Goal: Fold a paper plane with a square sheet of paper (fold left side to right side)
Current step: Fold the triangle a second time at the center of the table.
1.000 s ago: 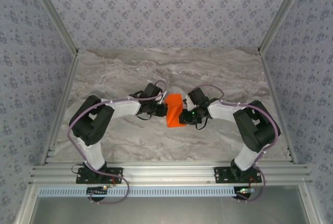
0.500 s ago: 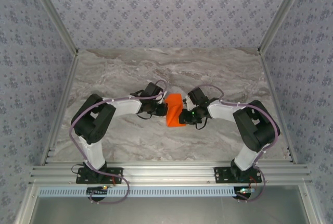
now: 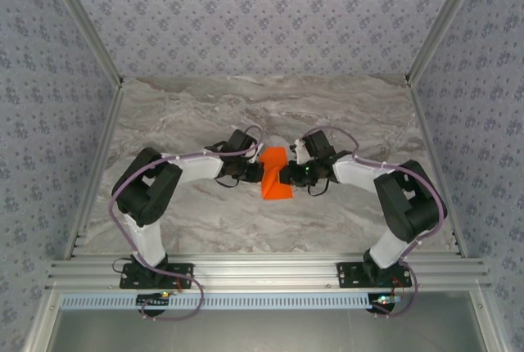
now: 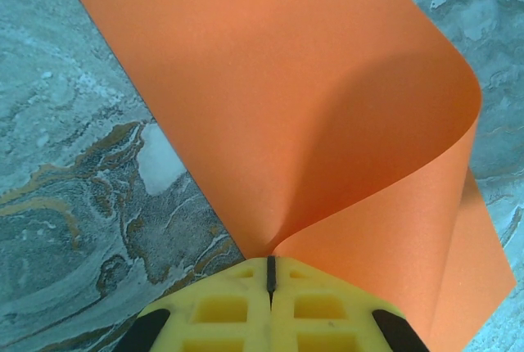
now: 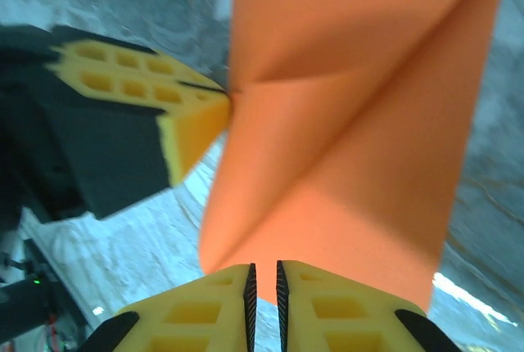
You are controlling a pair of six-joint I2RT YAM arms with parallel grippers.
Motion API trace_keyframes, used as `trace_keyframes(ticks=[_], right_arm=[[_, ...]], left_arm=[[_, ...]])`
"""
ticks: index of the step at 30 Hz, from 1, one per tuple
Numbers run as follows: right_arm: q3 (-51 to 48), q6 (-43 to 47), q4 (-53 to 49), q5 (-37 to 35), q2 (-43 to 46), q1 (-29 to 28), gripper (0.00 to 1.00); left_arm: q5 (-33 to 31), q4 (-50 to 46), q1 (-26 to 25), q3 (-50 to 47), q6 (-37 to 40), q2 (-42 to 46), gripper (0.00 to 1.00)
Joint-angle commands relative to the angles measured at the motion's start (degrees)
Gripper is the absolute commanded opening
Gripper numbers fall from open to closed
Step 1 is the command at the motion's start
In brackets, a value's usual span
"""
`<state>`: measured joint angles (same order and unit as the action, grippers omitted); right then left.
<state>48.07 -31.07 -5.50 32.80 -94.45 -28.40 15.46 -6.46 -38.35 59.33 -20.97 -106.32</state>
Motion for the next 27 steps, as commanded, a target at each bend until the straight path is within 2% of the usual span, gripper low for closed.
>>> trace_keyframes(ticks=[1, 12, 27], right_arm=[[2.77, -3.65, 5.46, 3.68, -1.92, -0.07, 0.16], [7.63, -4.21, 6.57, 3.92, -9.34, -1.30, 0.15], [7.98, -0.05, 1.61, 0.30, -11.80, -1.30, 0.15]], left_arm=[[0.79, -1.28, 0.20, 1.15, 1.09, -1.30, 0.00], [0.69, -1.63, 0.08, 1.45, 1.06, -1.52, 0.00], [0.61, -2.15, -0.03, 1.83, 1.20, -1.95, 0.00]])
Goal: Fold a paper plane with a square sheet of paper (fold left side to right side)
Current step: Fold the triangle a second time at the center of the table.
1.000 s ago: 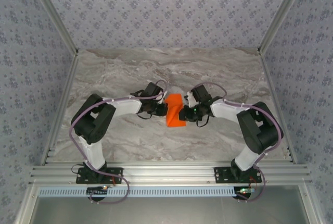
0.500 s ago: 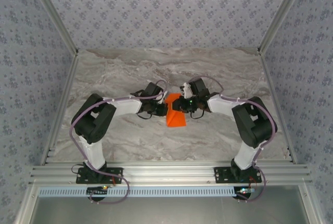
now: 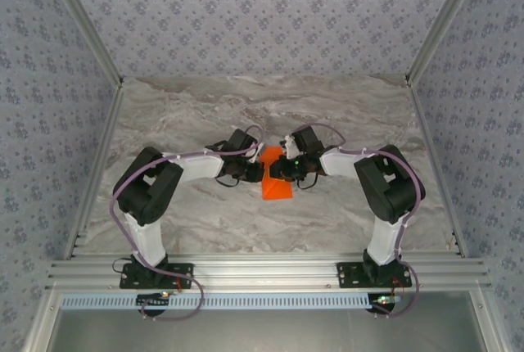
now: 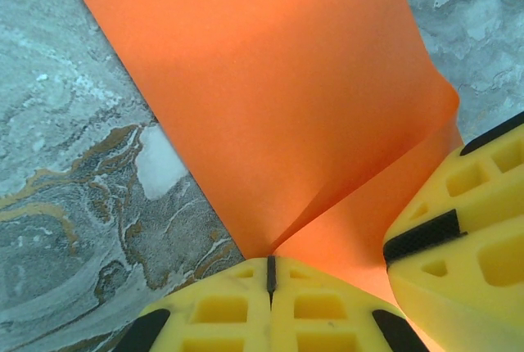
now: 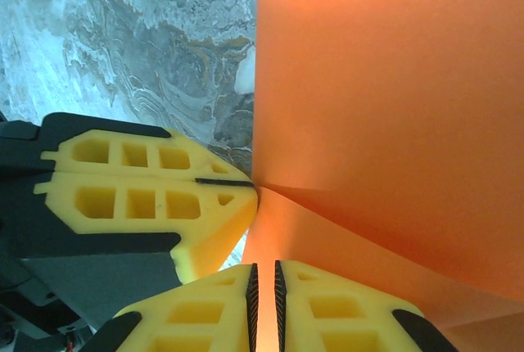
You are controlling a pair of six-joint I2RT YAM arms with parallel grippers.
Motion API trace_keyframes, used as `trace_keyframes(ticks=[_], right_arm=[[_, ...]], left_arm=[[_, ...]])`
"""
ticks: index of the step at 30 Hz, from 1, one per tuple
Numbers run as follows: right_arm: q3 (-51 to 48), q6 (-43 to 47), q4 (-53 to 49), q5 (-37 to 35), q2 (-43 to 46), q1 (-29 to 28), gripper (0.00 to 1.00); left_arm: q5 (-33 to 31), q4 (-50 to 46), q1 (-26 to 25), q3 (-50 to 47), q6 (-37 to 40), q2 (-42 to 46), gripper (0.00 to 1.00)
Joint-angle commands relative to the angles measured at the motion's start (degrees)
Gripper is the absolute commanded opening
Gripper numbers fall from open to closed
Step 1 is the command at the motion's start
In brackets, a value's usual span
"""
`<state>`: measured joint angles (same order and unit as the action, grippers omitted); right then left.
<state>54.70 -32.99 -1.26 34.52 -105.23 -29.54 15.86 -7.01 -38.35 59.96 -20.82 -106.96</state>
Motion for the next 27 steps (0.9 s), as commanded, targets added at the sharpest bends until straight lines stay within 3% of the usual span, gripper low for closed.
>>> trace_keyframes(ticks=[1, 23, 27], right_arm=[[1.29, 2.17, -2.95, -1.70, -1.11, -0.17, 0.15], [0.76, 5.29, -9.90, -6.37, -2.32, 0.01, 0.15], [0.16, 5.18, -10.00, -6.38, -3.05, -0.06, 0.15]], left_arm=[[0.26, -1.67, -0.06, 1.28, 1.04, -1.32, 0.00], [0.48, -2.23, -0.41, 1.67, 1.01, -0.36, 0.00], [0.52, -2.26, -0.10, 1.38, 0.17, 2.77, 0.09]])
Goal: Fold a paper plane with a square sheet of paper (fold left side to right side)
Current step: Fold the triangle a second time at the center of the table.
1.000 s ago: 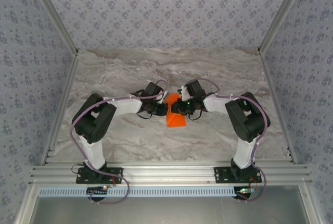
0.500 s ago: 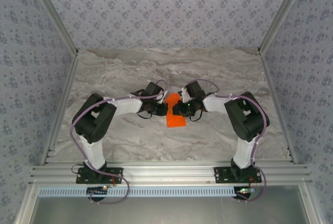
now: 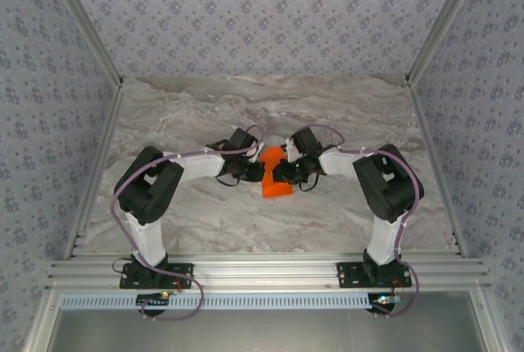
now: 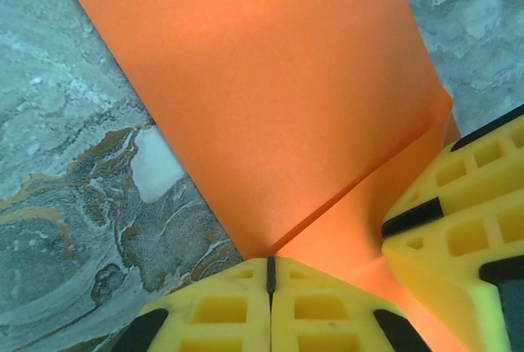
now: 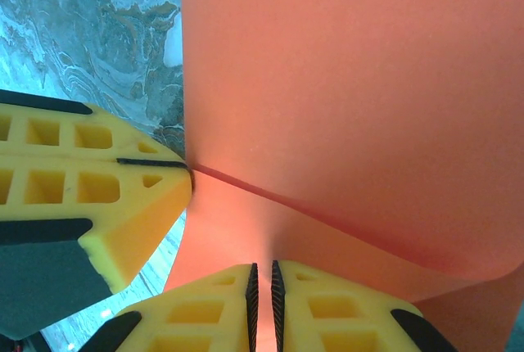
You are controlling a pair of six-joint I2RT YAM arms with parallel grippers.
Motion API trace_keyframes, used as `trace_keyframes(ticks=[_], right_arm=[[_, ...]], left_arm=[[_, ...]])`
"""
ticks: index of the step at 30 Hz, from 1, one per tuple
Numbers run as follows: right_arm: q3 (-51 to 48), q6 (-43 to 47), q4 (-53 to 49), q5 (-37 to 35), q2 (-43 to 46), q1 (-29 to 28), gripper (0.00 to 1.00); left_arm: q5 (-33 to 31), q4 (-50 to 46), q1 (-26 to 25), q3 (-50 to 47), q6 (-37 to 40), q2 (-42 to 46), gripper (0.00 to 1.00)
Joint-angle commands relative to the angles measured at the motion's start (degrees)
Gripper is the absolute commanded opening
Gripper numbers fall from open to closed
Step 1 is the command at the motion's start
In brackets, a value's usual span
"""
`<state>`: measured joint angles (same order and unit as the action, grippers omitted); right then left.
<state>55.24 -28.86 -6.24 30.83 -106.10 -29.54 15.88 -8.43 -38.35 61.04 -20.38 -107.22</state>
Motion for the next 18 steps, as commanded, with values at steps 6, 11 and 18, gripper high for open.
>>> trace_keyframes(ticks=[6, 11, 18], right_arm=[[-0.99, 0.84, -4.67, -2.88, -2.09, -0.07, 0.15], [-0.88, 0.77, -4.54, -2.82, -1.91, -0.16, 0.15], [-0.62, 0.98, -4.77, -2.79, -1.83, -0.33, 0.15]], left_arm=[[1.48, -1.27, 0.40, -1.63, -1.62, 10.26, 0.25], [10.64, 6.17, -0.21, -7.36, -7.39, 14.02, 0.20], [19.25, 15.76, -1.37, -12.04, -16.70, 11.42, 0.18]])
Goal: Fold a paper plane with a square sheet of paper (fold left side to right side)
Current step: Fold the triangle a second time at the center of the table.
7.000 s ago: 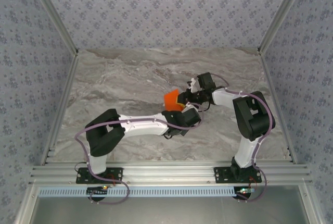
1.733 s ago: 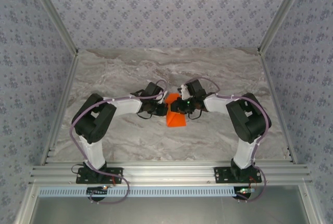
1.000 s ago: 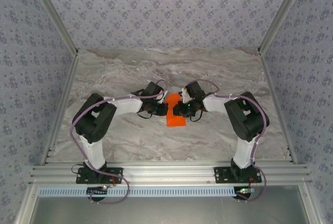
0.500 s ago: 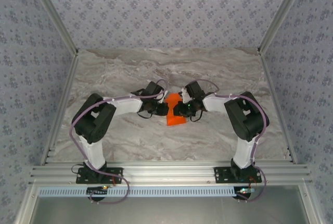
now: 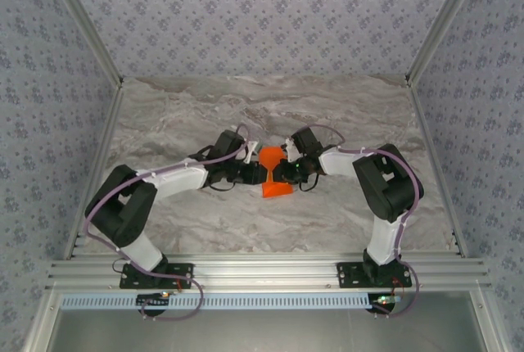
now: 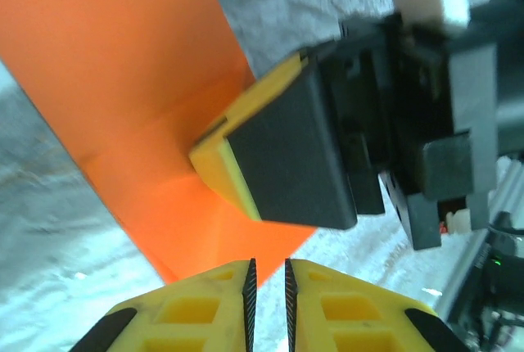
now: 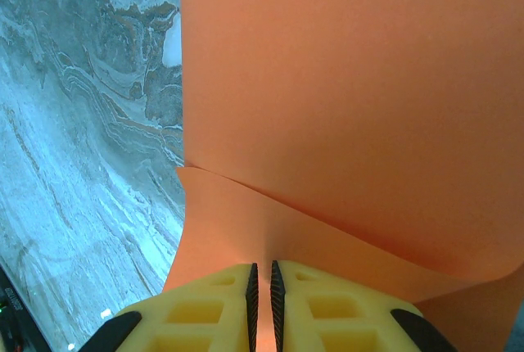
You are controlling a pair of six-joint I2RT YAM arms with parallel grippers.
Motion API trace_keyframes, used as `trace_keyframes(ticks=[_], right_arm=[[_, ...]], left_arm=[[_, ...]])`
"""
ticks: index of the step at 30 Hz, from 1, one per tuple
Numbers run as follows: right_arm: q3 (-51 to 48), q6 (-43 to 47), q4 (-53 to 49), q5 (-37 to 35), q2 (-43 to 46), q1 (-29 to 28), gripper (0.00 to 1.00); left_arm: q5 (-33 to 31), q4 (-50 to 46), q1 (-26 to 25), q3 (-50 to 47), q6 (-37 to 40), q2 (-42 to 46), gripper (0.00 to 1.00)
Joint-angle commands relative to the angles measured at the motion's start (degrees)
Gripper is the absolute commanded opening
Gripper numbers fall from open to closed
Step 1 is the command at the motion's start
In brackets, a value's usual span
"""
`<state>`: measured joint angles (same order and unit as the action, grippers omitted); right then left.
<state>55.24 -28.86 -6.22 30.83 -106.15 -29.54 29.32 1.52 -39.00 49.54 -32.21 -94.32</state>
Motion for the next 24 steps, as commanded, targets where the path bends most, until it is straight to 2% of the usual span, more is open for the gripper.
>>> trace_keyframes(ticks=[1, 14, 24], right_arm=[[-0.62, 0.99, -4.82, -2.79, -1.79, -0.29, 0.15], [-0.30, 1.39, -5.47, -2.91, -1.78, -0.43, 0.15], [-0.05, 1.57, -5.95, -2.90, -1.96, -0.37, 0.15]], left_arm=[[6.13, 6.19, -0.96, -0.42, -5.19, -2.18, 0.18], [5.39, 2.03, -1.88, 1.86, -3.93, -8.89, 0.18], [4.72, 0.80, -2.18, 1.15, -3.70, -9.57, 0.18]])
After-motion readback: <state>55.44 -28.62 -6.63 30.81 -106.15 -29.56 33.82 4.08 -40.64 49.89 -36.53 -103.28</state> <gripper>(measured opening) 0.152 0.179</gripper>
